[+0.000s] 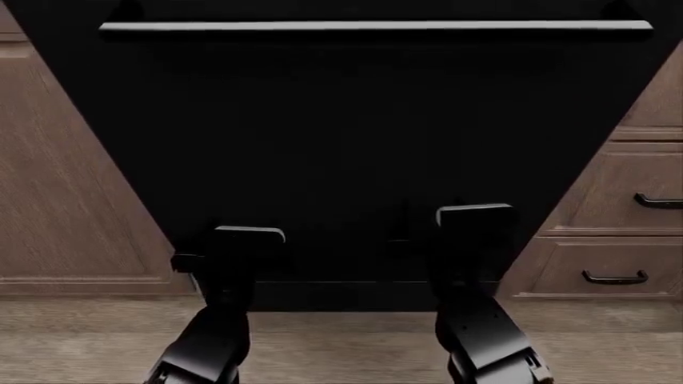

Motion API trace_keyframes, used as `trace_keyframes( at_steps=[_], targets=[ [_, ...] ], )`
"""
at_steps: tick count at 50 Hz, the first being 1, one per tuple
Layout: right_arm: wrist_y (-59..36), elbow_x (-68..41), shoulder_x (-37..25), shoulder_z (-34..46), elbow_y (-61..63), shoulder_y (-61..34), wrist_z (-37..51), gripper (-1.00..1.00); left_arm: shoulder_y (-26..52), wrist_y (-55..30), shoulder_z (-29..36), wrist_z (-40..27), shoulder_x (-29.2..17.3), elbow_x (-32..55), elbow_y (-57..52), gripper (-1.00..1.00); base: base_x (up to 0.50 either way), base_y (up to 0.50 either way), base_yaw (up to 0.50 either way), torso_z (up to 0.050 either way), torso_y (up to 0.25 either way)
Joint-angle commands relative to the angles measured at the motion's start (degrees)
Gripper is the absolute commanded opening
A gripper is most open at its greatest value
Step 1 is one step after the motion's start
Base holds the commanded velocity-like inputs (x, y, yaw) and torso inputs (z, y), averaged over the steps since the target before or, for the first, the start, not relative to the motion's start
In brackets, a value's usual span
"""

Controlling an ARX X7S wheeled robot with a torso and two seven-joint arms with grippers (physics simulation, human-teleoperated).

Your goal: Close the dishwasher door

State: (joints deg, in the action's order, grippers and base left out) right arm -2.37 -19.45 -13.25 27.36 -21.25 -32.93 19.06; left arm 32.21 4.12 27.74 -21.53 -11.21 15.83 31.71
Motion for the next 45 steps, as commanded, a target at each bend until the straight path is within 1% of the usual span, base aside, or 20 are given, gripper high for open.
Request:
trace_keyframes(
  at_steps=[1,22,39,45],
  targets=[
    [0.1,-0.9,0.1,-0.2,-5.0,-1.3,0.7,1.00,1.7,1.2,0.4,0.2,1.0,-0.6,4.0,1.00,0.00,0.00,0.00,-0.015,0.000],
    [2.1,-0.5,1.1,-0.1,-11.2,-3.4,0.1,1.00,4.9,4.4,0.7,1.2,3.1,-0.8,13.3,1.00,0.00,0.00,0.00,0.000,-0.002],
    [3.4,-0.2,2.1,-0.1,-16.4,-5.8,-0.4,1.00,7.4,6.3,1.1,1.7,4.4,-1.0,19.1,1.00,0.00,0.00,0.00,-0.001,-0.002],
    [3.0,-0.1,2.1,0.0,-16.5,-6.5,-0.2,1.00,8.1,6.3,1.2,1.7,4.5,-1.0,19.5,1.00,0.00,0.00,0.00,0.000,0.000]
  ],
)
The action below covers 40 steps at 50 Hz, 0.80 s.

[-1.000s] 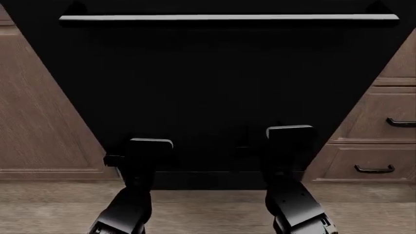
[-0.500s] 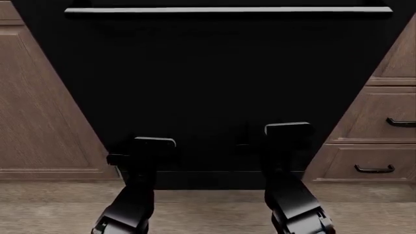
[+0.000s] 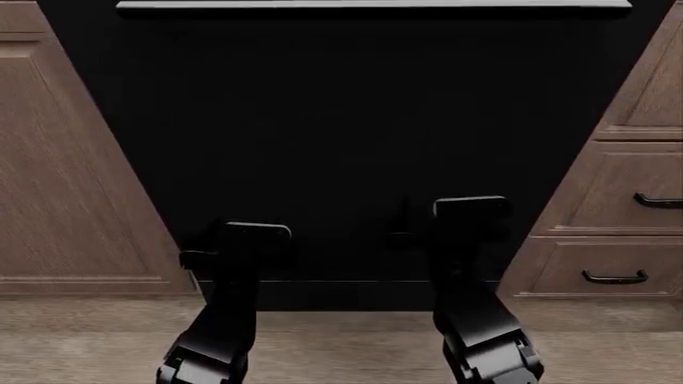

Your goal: Close the dishwasher door

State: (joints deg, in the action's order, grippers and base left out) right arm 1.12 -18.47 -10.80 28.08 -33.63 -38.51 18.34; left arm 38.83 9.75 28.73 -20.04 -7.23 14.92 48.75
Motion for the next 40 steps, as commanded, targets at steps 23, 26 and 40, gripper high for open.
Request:
trace_keyframes(
  at_steps=[23,26,40],
  targets=[
    [-0.5,-1.0,0.1,-0.5,-7.3,-4.0,0.3,1.00,3.6,0.3,0.6,-0.3,0.7,0.0,3.7,1.00,0.00,0.00,0.00,0.000,-0.001],
    [-0.3,-1.0,0.2,-0.5,-7.8,-4.2,0.3,1.00,3.9,0.5,0.7,-0.2,0.9,0.0,4.4,1.00,0.00,0.00,0.00,-0.003,0.000],
    [0.4,-0.9,0.8,-0.3,-10.2,-5.5,0.0,1.00,4.8,0.8,1.0,-0.3,1.2,0.1,5.5,1.00,0.00,0.00,0.00,0.000,-0.001]
  ],
)
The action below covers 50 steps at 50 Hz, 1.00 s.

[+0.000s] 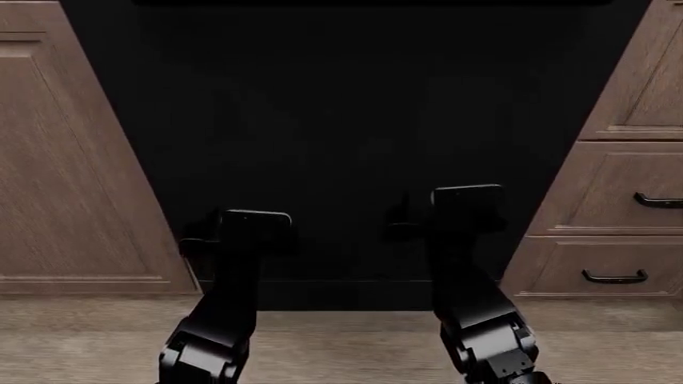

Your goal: Close the dishwasher door

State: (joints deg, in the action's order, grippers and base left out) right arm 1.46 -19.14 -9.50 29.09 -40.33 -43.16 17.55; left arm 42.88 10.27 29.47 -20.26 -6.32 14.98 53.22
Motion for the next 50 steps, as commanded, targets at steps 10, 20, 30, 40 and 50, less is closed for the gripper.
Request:
trace_keyframes(
  at_steps=[10,20,30,40,50],
  targets=[
    [1.4,-0.2,0.0,-1.4,-6.2,-1.8,0.4,1.00,2.0,1.4,0.6,0.0,1.0,-0.2,3.9,1.00,0.00,0.00,0.00,0.000,-0.001],
    [2.8,-0.2,0.6,-1.4,-9.5,-3.0,-0.2,1.00,3.2,2.6,0.6,0.2,1.7,0.0,6.8,1.00,0.00,0.00,0.00,0.000,-0.001],
    [3.1,-0.3,0.8,-1.4,-11.0,-4.1,-0.3,1.00,4.8,4.3,0.9,0.5,2.8,0.0,11.0,1.00,0.00,0.00,0.00,-0.001,-0.001],
    [4.7,-0.1,1.7,-1.4,-14.8,-5.6,-0.8,1.00,6.8,6.7,1.1,1.1,3.8,0.3,16.1,1.00,0.00,0.00,0.00,0.000,-0.001],
    [8.6,0.4,3.4,-1.4,-22.7,-8.4,-2.0,1.00,8.7,9.1,0.9,1.6,5.0,0.0,21.5,1.00,0.00,0.00,0.00,0.000,-0.001]
  ],
)
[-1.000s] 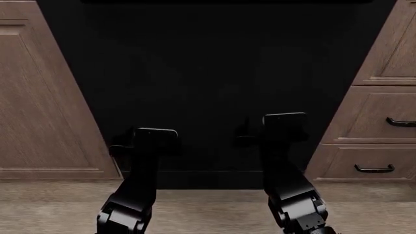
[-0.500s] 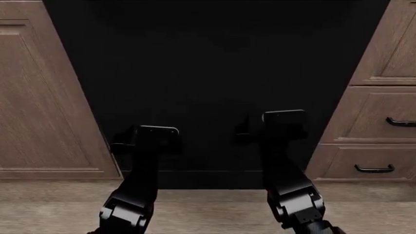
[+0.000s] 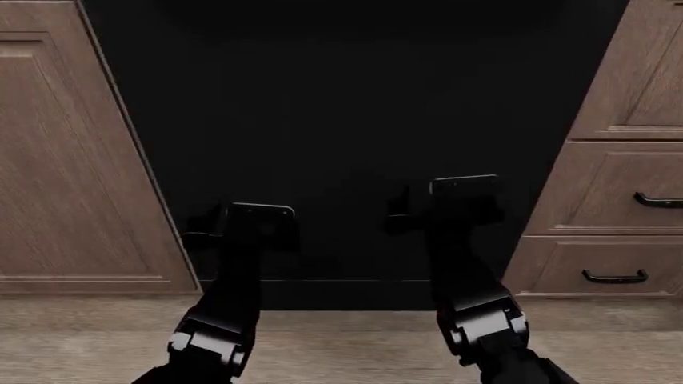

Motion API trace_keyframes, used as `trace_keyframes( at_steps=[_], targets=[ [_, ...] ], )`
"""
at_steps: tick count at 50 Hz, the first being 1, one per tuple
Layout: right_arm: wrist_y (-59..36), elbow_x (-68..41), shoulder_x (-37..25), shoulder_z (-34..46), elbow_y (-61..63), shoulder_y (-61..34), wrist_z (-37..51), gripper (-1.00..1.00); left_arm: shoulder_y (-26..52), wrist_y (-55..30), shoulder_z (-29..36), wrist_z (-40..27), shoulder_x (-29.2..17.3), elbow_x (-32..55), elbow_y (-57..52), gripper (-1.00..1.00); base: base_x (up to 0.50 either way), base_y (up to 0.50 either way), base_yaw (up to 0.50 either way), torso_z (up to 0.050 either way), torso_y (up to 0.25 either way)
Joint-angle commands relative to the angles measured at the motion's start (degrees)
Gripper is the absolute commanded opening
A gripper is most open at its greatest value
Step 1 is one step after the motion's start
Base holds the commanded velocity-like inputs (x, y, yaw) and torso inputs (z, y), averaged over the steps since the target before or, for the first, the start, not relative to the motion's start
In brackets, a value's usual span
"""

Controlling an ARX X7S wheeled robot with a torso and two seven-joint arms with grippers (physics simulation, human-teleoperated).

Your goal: Close the dishwasher door

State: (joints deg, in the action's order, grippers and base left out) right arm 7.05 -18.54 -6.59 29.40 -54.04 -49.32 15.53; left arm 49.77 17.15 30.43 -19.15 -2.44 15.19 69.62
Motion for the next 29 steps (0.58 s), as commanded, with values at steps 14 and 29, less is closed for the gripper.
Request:
trace_keyframes(
  at_steps=[14,29],
  targets=[
    [7.5,-0.2,2.3,-2.0,-17.6,-5.1,-1.5,1.00,1.9,1.7,-2.1,0.7,1.3,-2.1,5.2,1.00,0.01,0.00,0.00,-0.001,-0.002],
    [2.8,-0.8,0.4,-1.6,-8.7,-2.2,-0.1,1.00,1.8,1.8,-4.2,1.2,1.3,-3.5,5.1,1.00,0.02,0.00,0.00,-0.001,-0.002]
  ],
)
